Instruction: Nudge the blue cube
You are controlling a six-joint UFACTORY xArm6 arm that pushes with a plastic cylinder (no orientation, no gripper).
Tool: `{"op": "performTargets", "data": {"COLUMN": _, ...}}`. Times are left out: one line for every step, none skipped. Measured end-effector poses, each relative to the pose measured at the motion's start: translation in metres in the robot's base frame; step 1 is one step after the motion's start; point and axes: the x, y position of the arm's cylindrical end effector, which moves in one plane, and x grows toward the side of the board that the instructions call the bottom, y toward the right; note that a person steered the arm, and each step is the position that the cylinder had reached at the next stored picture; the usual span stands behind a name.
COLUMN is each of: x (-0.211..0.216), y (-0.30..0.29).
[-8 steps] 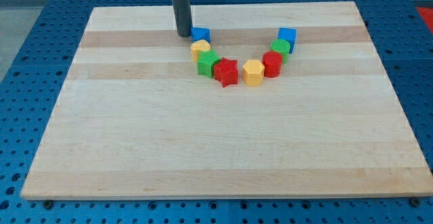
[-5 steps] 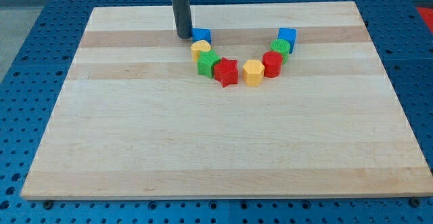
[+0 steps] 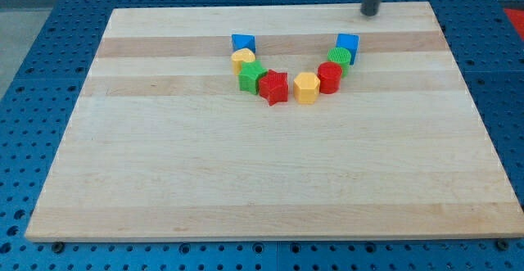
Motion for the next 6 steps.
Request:
{"op": "performTargets", "data": {"x": 0.026, "y": 0.011}}
{"op": "performTargets", "data": {"x": 0.058, "y": 0.010}}
{"op": "performTargets", "data": {"x": 0.082, "y": 0.008}}
{"op": "performTargets", "data": {"x": 0.092, "y": 0.008}}
{"op": "performTargets", "data": {"x": 0.107, "y": 0.003}}
{"op": "performTargets", "data": {"x": 0.117, "y": -0.008}}
